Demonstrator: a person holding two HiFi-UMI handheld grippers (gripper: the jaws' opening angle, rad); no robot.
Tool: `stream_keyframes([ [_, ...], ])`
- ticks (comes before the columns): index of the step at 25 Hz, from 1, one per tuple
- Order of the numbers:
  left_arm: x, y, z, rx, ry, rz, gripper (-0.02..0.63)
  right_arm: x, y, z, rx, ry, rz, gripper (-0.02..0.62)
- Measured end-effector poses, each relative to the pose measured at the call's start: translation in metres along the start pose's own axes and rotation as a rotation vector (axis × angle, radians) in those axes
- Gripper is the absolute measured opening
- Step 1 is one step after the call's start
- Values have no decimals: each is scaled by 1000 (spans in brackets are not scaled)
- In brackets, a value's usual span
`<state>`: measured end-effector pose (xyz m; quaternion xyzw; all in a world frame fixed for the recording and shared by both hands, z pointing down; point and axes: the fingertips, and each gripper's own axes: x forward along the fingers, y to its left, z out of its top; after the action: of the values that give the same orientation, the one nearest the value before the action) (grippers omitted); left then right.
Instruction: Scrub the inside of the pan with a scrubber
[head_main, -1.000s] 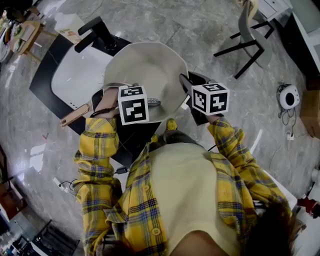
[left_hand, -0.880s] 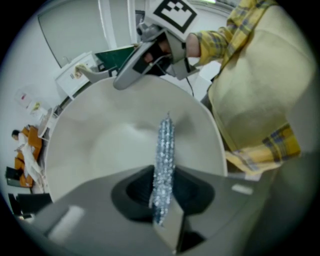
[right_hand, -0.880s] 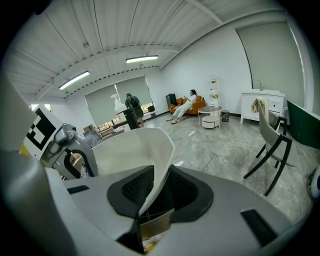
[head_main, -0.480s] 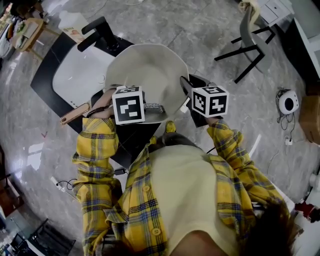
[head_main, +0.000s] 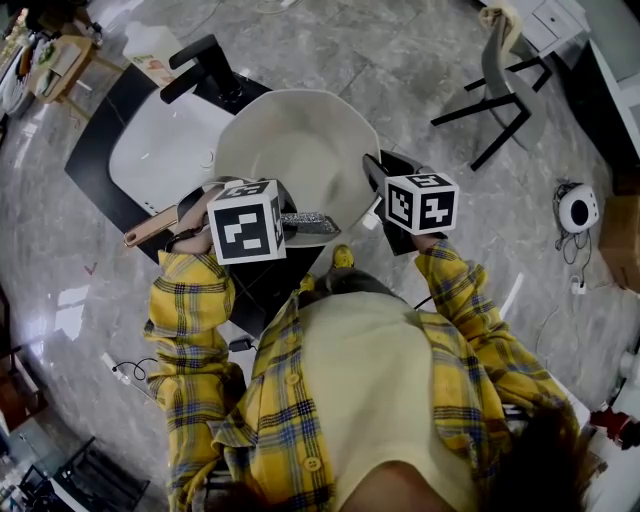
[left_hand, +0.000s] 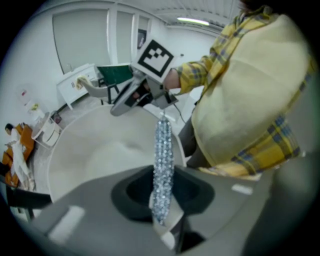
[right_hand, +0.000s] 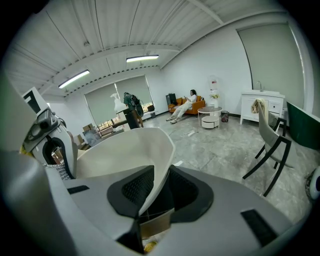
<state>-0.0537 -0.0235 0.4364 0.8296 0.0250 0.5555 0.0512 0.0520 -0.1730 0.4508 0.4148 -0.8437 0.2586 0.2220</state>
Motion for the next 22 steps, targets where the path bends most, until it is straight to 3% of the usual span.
stream_keyframes([
  [9, -26, 4, 17, -19, -149, 197, 86, -3, 1, -1, -26, 11, -24, 67],
  [18, -47, 25, 17, -134, -315, 442, 86, -10, 1, 9, -123, -26, -99, 94],
  [22, -65, 36, 22, -239, -447, 570, 86, -20, 5, 23, -149, -76, -108, 94],
])
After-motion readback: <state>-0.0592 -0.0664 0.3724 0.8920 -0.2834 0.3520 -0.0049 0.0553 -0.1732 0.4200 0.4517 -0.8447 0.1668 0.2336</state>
